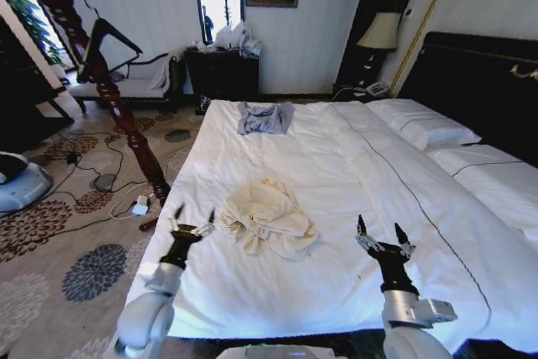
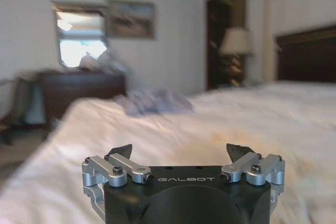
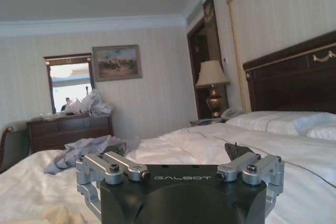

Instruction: Pick up the clothes from the bed and hang them on the clothes hanger.

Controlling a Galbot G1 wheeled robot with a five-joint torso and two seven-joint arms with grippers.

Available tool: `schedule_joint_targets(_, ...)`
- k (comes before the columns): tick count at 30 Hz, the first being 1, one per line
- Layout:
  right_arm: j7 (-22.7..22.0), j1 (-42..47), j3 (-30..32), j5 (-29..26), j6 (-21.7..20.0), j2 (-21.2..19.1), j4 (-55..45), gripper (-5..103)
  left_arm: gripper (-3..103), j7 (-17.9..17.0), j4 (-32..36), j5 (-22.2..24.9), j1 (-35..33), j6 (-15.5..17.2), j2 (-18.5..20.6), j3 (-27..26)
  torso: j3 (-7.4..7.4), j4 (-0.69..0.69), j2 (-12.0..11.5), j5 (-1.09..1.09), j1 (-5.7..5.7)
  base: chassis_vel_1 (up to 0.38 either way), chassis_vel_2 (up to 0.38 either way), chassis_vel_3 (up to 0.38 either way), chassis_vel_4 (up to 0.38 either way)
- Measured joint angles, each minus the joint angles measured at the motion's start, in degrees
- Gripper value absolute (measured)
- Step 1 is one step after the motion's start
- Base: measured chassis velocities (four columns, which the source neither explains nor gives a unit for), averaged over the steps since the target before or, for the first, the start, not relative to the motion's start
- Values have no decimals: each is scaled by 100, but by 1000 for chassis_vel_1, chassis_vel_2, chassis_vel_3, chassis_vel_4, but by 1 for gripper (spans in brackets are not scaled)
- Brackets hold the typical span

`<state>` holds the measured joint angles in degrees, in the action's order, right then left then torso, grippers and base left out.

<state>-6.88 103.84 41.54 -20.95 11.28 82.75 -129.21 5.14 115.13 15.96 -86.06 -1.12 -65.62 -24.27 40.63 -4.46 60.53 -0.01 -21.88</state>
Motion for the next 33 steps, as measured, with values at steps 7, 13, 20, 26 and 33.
schedule_joint_targets(7,-158,-129,-75,-33,9,43,221,100,100,287,-664,-522,212,-311,18,565,0,1,0,1,0,0,0,0,0)
schedule_joint_targets(13,-185,-219,-162,-35,43,5,376,100,100,349,-982,-1183,264,-446,-133,843,0,3,0,2,0,0,0,0,0)
schedule_joint_targets(20,-185,-208,-170,54,187,124,457,100,100,301,-1409,-1332,577,-478,-371,1118,0,1,0,1,0,0,0,0,0)
schedule_joint_targets(26,-189,-231,-236,247,261,266,537,100,100,264,-1826,-1614,853,-532,-753,1379,0,1,0,2,0,0,0,0,0)
schedule_joint_targets(33,-189,-232,-250,371,316,339,602,100,92,195,-2233,-1720,1298,-568,-1040,1587,0,1,0,2,0,0,0,0,0)
